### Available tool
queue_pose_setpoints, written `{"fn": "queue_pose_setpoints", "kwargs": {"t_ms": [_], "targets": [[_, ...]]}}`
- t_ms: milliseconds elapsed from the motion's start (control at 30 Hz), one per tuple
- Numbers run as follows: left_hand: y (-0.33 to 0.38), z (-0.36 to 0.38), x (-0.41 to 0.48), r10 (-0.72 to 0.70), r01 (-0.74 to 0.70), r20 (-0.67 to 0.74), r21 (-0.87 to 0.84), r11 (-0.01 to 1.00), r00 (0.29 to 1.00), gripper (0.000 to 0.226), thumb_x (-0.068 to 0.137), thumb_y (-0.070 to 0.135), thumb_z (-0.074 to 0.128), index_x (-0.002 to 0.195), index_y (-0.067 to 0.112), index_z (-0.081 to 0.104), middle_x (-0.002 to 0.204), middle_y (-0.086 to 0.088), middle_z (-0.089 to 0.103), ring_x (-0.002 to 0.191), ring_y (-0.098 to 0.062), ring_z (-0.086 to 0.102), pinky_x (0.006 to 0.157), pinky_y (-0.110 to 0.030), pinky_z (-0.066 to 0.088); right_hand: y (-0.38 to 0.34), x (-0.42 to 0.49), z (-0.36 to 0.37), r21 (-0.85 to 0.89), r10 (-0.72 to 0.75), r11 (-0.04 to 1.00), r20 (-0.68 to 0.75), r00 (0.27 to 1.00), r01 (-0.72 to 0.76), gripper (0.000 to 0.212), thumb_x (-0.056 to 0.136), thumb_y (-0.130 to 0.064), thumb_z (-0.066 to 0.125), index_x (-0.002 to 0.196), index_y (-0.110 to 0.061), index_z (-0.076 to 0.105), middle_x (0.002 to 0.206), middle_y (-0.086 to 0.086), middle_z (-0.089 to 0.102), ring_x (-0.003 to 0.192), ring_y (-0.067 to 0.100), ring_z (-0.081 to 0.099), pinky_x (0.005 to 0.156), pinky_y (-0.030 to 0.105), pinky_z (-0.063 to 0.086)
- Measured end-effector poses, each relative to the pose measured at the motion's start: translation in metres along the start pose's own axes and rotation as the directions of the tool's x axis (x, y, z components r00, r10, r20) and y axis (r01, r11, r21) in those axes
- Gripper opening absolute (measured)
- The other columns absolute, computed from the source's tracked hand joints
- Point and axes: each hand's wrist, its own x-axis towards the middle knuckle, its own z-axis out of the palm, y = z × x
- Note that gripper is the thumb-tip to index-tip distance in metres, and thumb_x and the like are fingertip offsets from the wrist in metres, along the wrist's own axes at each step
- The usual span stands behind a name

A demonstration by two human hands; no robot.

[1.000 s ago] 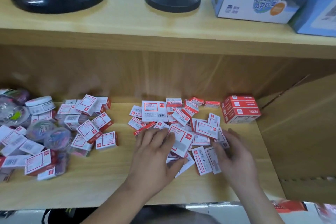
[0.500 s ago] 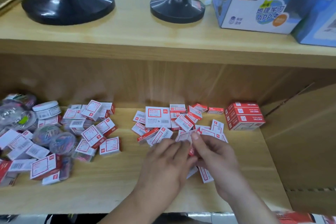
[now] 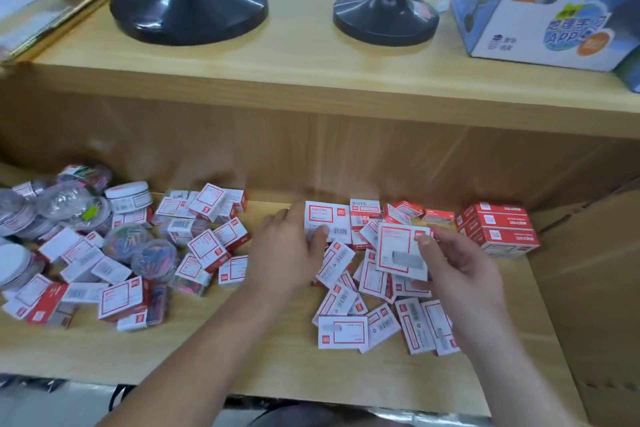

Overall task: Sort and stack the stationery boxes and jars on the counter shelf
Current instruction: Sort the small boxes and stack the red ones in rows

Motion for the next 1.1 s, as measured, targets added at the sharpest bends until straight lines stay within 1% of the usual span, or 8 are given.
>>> {"fn": "queue_pose_setpoints", "kwargs": {"t_ms": [133,233,367,500,633,867,967,1100], "targets": [[0.008,0.014,0.030,-0.147,0.140,0.090,0.073,0.987,0.985,0.035,0.091,0.049,0.064,0.103,0.018,0.052,0.102,-0.005,0.067,0.097,-0.030,0.064,0.071,-0.037,0.051,0.011,0.013,0.006,-0.451,-0.146,0.883,-0.005,0.989,0.128,0.023,0.094,-0.021,0.067,0.116,-0.017,0.067,0.096,-0.005,0.070,0.085,0.016,0.069,0.078,0.039,0.058],[0.005,0.020,0.031,-0.246,0.254,0.074,-0.148,0.956,0.967,0.029,0.084,0.041,0.072,0.097,0.023,0.053,0.101,0.001,0.068,0.096,-0.024,0.065,0.078,-0.039,0.055,0.010,0.009,0.007,-0.550,-0.265,0.805,-0.001,0.964,0.221,0.034,0.089,-0.020,0.073,0.122,-0.016,0.068,0.096,-0.008,0.057,0.082,0.016,0.058,0.081,0.035,0.050],[0.012,0.007,0.018,-0.138,0.138,0.026,-0.354,0.925,0.990,0.026,0.084,0.037,0.077,0.107,0.029,0.067,0.097,0.010,0.065,0.088,-0.010,0.065,0.080,-0.030,0.055,0.013,0.005,0.005,-0.485,-0.241,0.852,-0.026,0.970,0.199,0.017,0.089,-0.023,0.073,0.105,-0.022,0.075,0.099,-0.015,0.066,0.091,0.000,0.062,0.087,0.042,0.056],[0.041,-0.019,-0.015,0.182,-0.236,-0.210,-0.275,0.932,0.961,0.033,0.094,0.031,0.071,0.126,0.025,0.067,0.106,0.011,0.050,0.098,-0.009,0.059,0.083,-0.022,0.049,-0.008,-0.007,0.005,-0.289,-0.259,0.927,-0.036,0.965,0.238,0.010,0.094,-0.029,0.068,0.090,-0.026,0.077,0.091,-0.009,0.074,0.090,0.005,0.068,0.077,0.018,0.055],[0.059,-0.010,-0.046,0.386,-0.450,-0.346,-0.125,0.884,0.855,0.046,0.088,0.009,0.073,0.132,0.021,0.066,0.106,0.006,0.050,0.095,-0.022,0.055,0.075,-0.034,0.049,-0.036,-0.022,0.019,0.160,-0.042,0.987,0.231,0.972,0.004,0.025,0.092,-0.033,0.065,0.099,-0.013,0.078,0.092,0.011,0.078,0.084,0.027,0.076,0.075,0.036,0.061],[0.056,0.004,-0.072,0.562,-0.632,-0.318,-0.193,0.750,0.764,0.038,0.086,-0.006,0.070,0.121,0.010,0.071,0.115,-0.002,0.057,0.097,-0.025,0.058,0.077,-0.036,0.050,-0.030,-0.019,0.010,0.282,0.056,0.954,0.158,0.986,-0.100,0.022,0.094,-0.003,0.062,0.115,-0.006,0.069,0.094,0.017,0.077,0.078,0.025,0.074,0.069,0.031,0.062],[0.058,0.000,-0.073,0.393,-0.506,-0.332,-0.404,0.762,0.857,0.027,0.092,0.008,0.071,0.119,0.011,0.069,0.120,0.000,0.056,0.106,-0.018,0.061,0.086,-0.035,0.053,-0.029,-0.020,0.004,0.252,-0.007,0.967,0.174,0.985,-0.038,0.024,0.097,-0.003,0.057,0.118,-0.008,0.068,0.100,0.014,0.077,0.087,0.027,0.074,0.077,0.035,0.063],[0.062,-0.005,-0.061,0.047,-0.115,-0.130,-0.583,0.804,0.990,0.049,0.090,0.027,0.075,0.133,0.039,0.053,0.133,0.018,0.051,0.124,-0.008,0.056,0.098,-0.019,0.047,-0.029,-0.024,-0.004,0.137,-0.095,0.988,0.141,0.985,0.076,0.029,0.100,-0.001,0.051,0.123,-0.012,0.066,0.106,0.003,0.077,0.102,0.021,0.073,0.088,0.038,0.058]]}}
